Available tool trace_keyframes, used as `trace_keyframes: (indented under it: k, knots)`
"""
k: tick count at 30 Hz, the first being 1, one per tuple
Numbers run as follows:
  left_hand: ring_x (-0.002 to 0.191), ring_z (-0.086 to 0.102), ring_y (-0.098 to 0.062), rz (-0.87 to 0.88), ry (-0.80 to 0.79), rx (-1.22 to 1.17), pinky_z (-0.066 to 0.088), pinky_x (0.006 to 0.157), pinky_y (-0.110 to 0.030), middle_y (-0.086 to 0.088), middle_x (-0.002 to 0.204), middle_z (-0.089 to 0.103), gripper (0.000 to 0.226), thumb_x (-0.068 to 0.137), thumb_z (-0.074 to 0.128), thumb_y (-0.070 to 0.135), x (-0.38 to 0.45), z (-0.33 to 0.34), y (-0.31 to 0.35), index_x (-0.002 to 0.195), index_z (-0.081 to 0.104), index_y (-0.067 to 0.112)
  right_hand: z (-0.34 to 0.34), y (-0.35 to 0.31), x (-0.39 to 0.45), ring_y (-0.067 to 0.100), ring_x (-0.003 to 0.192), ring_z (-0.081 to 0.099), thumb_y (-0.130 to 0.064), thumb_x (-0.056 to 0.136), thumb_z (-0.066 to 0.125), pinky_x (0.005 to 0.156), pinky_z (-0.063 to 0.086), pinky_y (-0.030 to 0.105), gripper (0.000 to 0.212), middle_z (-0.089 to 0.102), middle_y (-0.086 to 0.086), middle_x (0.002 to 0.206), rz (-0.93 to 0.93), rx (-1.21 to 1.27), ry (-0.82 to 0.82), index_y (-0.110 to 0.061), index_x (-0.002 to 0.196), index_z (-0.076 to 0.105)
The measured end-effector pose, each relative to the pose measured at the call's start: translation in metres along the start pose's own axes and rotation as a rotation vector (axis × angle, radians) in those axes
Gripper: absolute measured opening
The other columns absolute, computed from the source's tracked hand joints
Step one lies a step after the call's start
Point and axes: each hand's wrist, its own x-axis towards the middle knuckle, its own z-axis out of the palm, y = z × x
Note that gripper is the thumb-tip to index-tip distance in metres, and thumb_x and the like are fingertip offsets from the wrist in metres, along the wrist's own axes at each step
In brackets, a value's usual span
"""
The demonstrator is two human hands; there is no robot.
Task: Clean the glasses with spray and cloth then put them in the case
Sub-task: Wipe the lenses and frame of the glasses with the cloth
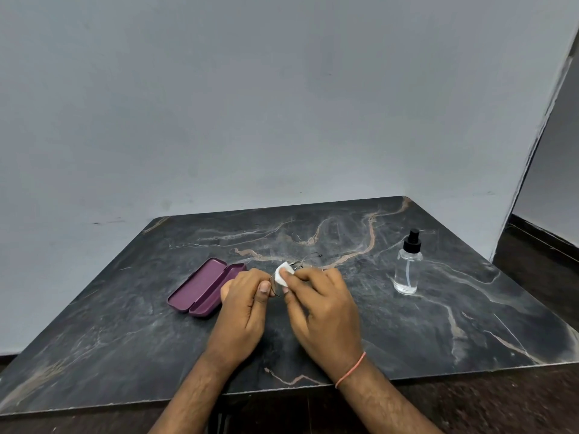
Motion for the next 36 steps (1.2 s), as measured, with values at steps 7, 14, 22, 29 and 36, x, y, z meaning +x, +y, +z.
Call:
trace_keyframes:
  k: [7,14,22,29,36]
  knots:
    - [0.092,0.063,-0.015,0.004,0.015,0.003,0.047,0.087,-0.055,0.013,0.094,0.064,0.027,0.114,0.039,0.036,0.001,-0.001,-0.001,0.102,0.063,0.035,-0.001,-0.006,-0.001,0.019,0.088,0.056,-0.021,0.095,0.076,0.072,0.054,0.037,0.032,0.071,-0.011,0.107,-0.082,0.029,-0.024,-0.027,0.127,0.078]
    - [0.08,0.057,-0.02,-0.018,0.1,-0.101,0.048,0.075,-0.054,0.007,0.084,0.058,0.03,0.115,0.039,0.037,0.004,-0.002,-0.004,0.091,0.057,0.03,-0.002,0.0,0.002,0.018,0.094,0.057,-0.028,0.098,0.071,0.075,0.056,0.042,0.033,0.069,-0.012,0.109,0.038,-0.014,-0.001,-0.031,0.13,0.076]
    - [0.085,0.058,-0.022,-0.086,0.123,-0.214,0.051,0.08,-0.047,0.009,0.087,0.058,0.032,0.114,0.039,0.038,0.005,-0.003,-0.006,0.092,0.058,0.024,-0.002,-0.002,0.001,0.019,0.094,0.059,-0.028,0.096,0.072,0.074,0.053,0.043,0.03,0.07,-0.013,0.109,0.002,-0.054,-0.009,-0.033,0.125,0.077]
    - [0.079,0.053,-0.017,-0.133,0.11,-0.296,0.048,0.075,-0.043,0.002,0.084,0.057,0.037,0.112,0.04,0.039,0.005,-0.003,-0.01,0.091,0.058,0.015,-0.004,-0.009,0.0,0.02,0.09,0.057,-0.026,0.096,0.073,0.072,0.052,0.041,0.029,0.07,-0.013,0.109,-0.151,-0.006,-0.085,-0.031,0.124,0.077]
    - [0.087,0.06,-0.026,-0.081,0.099,-0.211,0.051,0.081,-0.046,0.007,0.088,0.061,0.031,0.114,0.04,0.039,0.005,-0.002,-0.009,0.091,0.058,0.027,-0.001,0.002,0.002,0.019,0.094,0.058,-0.026,0.098,0.071,0.076,0.056,0.042,0.03,0.07,-0.011,0.109,0.016,-0.019,-0.003,-0.028,0.127,0.077]
